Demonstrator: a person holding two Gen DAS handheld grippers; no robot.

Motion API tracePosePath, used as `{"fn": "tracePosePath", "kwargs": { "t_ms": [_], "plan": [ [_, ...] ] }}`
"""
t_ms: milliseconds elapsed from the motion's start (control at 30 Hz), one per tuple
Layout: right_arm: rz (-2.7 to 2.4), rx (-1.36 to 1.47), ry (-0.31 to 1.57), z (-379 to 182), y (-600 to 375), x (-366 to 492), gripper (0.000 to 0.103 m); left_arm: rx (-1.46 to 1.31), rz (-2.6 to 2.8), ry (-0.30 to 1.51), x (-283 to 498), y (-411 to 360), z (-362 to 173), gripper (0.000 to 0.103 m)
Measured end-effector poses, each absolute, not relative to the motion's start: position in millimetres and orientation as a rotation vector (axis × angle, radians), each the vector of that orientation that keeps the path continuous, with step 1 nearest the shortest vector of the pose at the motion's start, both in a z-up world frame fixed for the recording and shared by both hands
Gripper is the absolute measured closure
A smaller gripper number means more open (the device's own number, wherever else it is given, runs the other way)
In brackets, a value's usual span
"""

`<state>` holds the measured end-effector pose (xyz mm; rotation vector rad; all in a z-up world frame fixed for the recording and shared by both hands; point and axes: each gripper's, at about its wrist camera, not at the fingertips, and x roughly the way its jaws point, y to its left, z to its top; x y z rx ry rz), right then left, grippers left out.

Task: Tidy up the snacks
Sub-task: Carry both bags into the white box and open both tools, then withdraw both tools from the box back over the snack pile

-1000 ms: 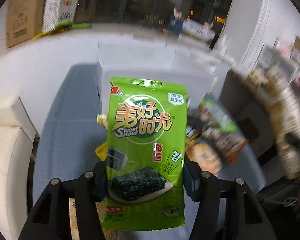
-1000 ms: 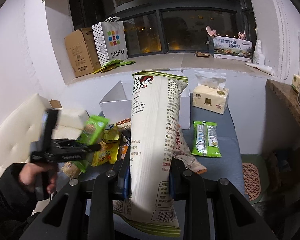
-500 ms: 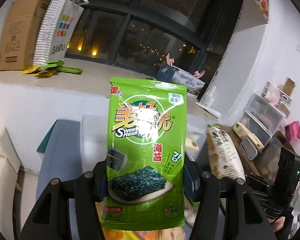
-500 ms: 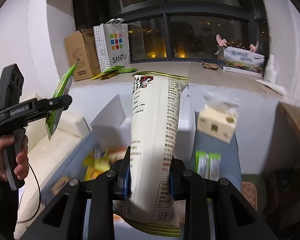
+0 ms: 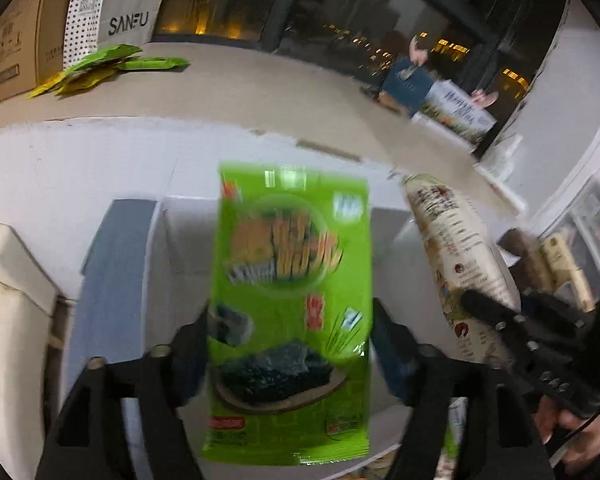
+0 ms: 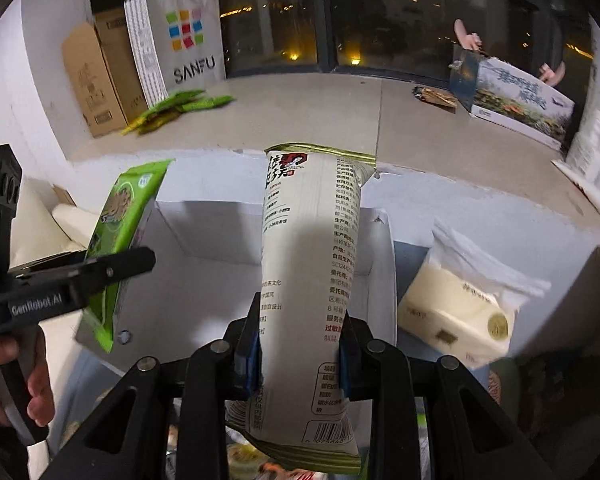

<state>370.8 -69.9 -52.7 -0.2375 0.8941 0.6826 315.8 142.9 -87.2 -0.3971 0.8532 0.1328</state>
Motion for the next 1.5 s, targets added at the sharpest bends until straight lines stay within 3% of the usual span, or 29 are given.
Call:
{"fn": "tracePosePath", "kwargs": {
  "t_ms": [33,67,100,133,333,500,633,900,1033,1200,1500],
  "plan": [
    [0.679,-0.243,0.895,-54.4,-67.4,372.9,0.055,-0.374,0.156,0.863,314.6,143.3,-88.9,0.0],
    [0.672,-0.248,0.892,-56.0,-65.8,375.1,0.041,-0.356,0.163,0.862,311.5,143.8,-90.1,0.0],
    [0.663,-0.25,0.884,-56.7,-65.1,376.0,0.01,-0.346,0.165,0.863,308.3,144.5,-90.1,0.0],
    [0.649,-0.242,0.866,-56.5,-66.7,375.3,0.0,-0.345,0.166,0.859,305.7,146.2,-89.1,0.0],
    [0.667,-0.173,0.811,-43.0,-79.8,368.7,0.0,-0.282,0.159,0.73,271.4,148.2,-62.1,0.0],
    [0.733,-0.158,0.64,-15.4,-100.6,331.9,0.0,-0.228,0.109,0.586,206.4,138.5,-30.1,0.0],
    [0.795,-0.163,0.609,0.4,-124.3,290.2,0.0,-0.19,0.07,0.518,149.2,121.9,-14.1,0.0],
    [0.837,-0.115,0.53,5.4,-210.4,183.5,0.0,-0.25,0.015,0.465,22.8,95.1,-33.7,0.0],
    [0.749,-0.107,0.565,-22.9,-254.3,140.6,0.0,-0.295,-0.007,0.452,-20.4,83.9,-54.5,0.0],
    [0.664,-0.026,0.71,-70.6,-289.8,115.7,0.0,-0.268,-0.032,0.467,-15.3,65.9,-53.2,0.0],
    [0.608,-0.049,0.812,-96.7,-280.1,152.3,0.0,-0.23,-0.068,0.513,-7.4,42.6,-60.4,0.0]
  ]
}}
